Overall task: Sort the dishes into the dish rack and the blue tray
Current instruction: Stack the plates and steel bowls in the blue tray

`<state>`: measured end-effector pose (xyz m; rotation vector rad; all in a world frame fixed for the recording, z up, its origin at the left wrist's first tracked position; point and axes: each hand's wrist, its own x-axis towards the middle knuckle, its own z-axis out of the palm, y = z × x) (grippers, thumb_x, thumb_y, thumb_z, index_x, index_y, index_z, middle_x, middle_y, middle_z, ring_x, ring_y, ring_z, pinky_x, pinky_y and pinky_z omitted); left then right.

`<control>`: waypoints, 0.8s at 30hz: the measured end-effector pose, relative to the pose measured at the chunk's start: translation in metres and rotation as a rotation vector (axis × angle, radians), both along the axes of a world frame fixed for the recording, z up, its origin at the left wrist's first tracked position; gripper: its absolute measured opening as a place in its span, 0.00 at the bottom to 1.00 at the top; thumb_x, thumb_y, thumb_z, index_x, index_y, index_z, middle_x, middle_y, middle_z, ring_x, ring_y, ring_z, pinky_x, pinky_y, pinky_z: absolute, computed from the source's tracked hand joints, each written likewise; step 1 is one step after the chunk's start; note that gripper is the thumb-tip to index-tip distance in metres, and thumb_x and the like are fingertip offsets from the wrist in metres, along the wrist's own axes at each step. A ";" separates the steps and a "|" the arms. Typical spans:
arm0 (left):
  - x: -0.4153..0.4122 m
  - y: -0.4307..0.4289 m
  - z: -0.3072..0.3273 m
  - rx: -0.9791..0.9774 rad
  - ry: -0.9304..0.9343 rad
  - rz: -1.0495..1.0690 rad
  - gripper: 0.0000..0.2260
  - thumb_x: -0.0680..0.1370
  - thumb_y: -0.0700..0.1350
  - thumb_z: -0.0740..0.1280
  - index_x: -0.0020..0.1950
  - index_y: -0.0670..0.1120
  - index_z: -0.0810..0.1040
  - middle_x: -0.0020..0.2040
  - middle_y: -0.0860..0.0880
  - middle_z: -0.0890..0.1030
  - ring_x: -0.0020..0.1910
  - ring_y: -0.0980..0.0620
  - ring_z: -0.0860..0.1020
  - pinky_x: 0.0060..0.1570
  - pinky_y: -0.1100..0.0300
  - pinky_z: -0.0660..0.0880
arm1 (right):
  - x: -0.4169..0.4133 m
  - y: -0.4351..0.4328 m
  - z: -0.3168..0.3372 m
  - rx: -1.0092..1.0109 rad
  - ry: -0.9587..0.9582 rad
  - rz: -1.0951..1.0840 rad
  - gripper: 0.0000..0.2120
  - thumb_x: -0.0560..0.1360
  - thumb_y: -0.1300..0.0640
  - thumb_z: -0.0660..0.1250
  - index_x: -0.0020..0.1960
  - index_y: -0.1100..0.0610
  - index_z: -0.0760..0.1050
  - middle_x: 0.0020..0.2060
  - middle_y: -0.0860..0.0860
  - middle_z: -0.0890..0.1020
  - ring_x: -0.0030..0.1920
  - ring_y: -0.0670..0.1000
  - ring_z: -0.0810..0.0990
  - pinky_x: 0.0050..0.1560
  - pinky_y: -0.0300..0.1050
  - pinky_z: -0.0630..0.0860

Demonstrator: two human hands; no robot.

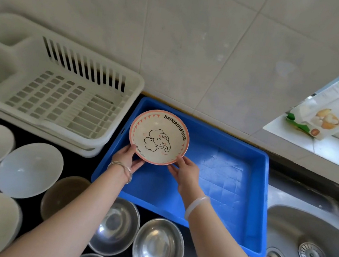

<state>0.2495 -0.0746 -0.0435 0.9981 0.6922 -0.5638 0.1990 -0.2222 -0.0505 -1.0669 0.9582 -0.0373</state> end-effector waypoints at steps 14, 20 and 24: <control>-0.025 -0.017 0.012 0.166 -0.086 0.078 0.09 0.78 0.38 0.61 0.57 0.40 0.76 0.47 0.43 0.76 0.50 0.49 0.75 0.52 0.61 0.73 | -0.017 -0.004 0.013 -0.087 0.050 0.240 0.11 0.78 0.45 0.59 0.51 0.50 0.76 0.52 0.50 0.79 0.53 0.52 0.79 0.49 0.44 0.77; -0.074 -0.030 0.034 0.273 -0.212 -0.033 0.10 0.77 0.34 0.57 0.38 0.39 0.74 0.29 0.41 0.71 0.30 0.44 0.67 0.38 0.64 0.71 | -0.058 -0.017 0.031 -0.263 -0.003 0.275 0.15 0.81 0.50 0.56 0.62 0.54 0.72 0.56 0.53 0.79 0.53 0.53 0.78 0.53 0.47 0.75; -0.131 -0.060 0.048 0.275 -0.304 -0.203 0.06 0.78 0.37 0.60 0.51 0.46 0.74 0.38 0.47 0.73 0.39 0.51 0.71 0.43 0.62 0.70 | -0.117 -0.041 0.054 -0.385 -0.035 0.289 0.11 0.80 0.51 0.56 0.56 0.51 0.75 0.50 0.51 0.82 0.46 0.48 0.80 0.43 0.40 0.75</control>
